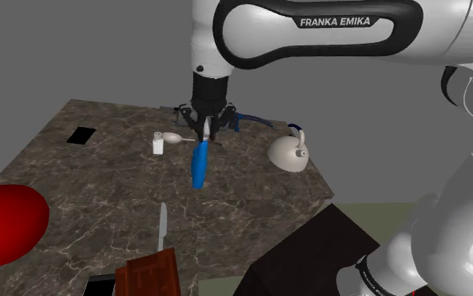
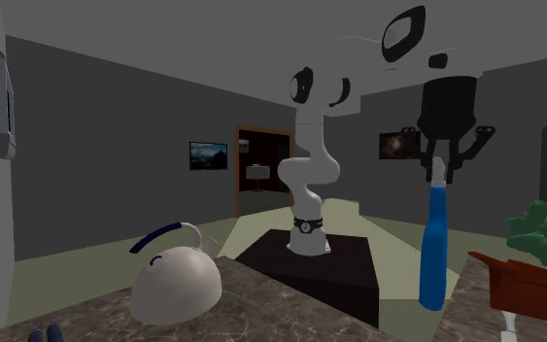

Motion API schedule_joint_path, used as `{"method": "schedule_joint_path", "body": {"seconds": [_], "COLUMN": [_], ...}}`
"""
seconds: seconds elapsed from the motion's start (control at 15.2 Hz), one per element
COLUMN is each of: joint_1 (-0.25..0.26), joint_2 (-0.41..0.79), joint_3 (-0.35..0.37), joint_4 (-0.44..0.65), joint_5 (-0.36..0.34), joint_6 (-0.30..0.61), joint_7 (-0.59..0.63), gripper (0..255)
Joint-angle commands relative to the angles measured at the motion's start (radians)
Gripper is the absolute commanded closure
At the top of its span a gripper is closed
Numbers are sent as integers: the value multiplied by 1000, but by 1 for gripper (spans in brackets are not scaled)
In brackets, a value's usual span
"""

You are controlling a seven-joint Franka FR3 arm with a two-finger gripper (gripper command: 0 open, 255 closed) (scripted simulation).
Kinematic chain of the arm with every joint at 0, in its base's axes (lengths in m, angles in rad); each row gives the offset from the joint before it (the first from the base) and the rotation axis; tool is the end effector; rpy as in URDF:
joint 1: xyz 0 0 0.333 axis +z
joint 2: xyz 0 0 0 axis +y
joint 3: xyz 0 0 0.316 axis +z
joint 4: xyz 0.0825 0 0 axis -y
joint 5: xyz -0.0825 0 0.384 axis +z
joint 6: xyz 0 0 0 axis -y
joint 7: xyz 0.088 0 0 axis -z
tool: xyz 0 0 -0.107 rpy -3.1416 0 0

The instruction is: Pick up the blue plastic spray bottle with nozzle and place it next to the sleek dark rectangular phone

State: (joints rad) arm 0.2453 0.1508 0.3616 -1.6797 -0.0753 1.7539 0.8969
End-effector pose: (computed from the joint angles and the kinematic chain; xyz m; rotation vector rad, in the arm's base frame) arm 0.5026 0.3268 0.5061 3.0516 -0.4235 -0.0535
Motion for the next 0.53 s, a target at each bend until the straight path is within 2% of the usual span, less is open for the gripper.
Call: {"method": "schedule_joint_path", "body": {"seconds": [0.0, 0.46], "joint_1": [33, 161], "joint_2": [38, 197], "joint_3": [20, 67], "joint_4": [47, 253], "joint_5": [-13, -74], "joint_6": [-13, -80], "joint_7": [54, 218], "gripper": [255, 255]}}
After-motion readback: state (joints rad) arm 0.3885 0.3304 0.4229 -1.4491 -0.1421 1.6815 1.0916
